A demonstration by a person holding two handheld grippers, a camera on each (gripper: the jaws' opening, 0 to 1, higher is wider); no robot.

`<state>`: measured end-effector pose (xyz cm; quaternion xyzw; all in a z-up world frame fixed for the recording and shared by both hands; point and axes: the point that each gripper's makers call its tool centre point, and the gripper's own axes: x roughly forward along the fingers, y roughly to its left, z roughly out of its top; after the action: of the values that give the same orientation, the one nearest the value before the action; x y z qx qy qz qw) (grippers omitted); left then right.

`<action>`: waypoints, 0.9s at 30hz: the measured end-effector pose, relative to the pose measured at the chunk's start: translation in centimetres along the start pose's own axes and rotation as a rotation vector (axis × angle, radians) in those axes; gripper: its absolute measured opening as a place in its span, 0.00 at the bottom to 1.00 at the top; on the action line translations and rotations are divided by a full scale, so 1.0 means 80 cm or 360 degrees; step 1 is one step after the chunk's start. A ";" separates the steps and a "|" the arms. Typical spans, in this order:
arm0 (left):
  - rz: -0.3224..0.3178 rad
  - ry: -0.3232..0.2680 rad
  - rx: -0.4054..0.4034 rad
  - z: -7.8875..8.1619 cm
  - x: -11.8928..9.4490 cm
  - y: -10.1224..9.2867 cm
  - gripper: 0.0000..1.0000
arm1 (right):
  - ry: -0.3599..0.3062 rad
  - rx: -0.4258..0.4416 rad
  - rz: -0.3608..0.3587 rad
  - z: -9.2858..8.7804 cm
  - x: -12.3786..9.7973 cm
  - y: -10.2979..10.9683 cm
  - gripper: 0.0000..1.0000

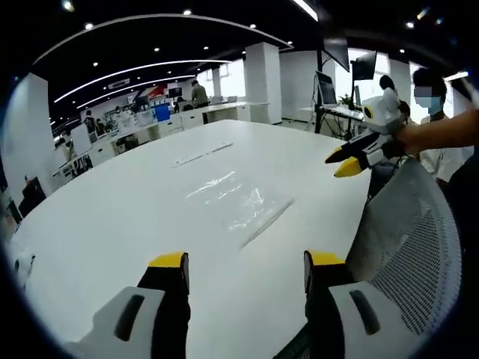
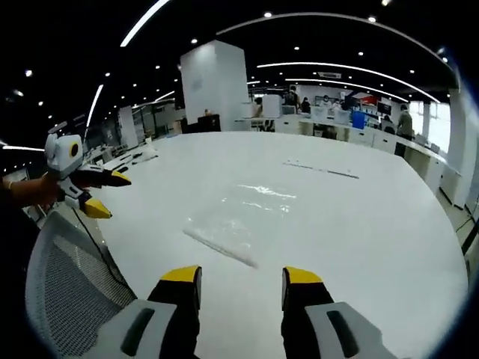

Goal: Open the resealable bag by pulling the two sides of the seal apart until the entire bag opening is separated and visibly accessible.

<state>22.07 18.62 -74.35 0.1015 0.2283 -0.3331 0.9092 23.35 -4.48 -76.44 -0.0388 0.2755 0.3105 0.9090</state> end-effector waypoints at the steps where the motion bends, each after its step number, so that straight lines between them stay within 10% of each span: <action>1: -0.0002 -0.0010 -0.0015 0.000 0.000 0.000 0.60 | -0.0007 0.0014 0.0003 0.000 -0.001 0.003 0.42; 27: -0.0009 -0.0028 -0.0049 -0.002 -0.025 -0.002 0.73 | -0.0031 0.0005 0.0011 0.002 -0.014 0.031 0.43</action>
<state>20.53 19.65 -73.52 0.0841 0.2257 -0.3330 0.9116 21.21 -3.08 -75.49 -0.0333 0.2674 0.3135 0.9106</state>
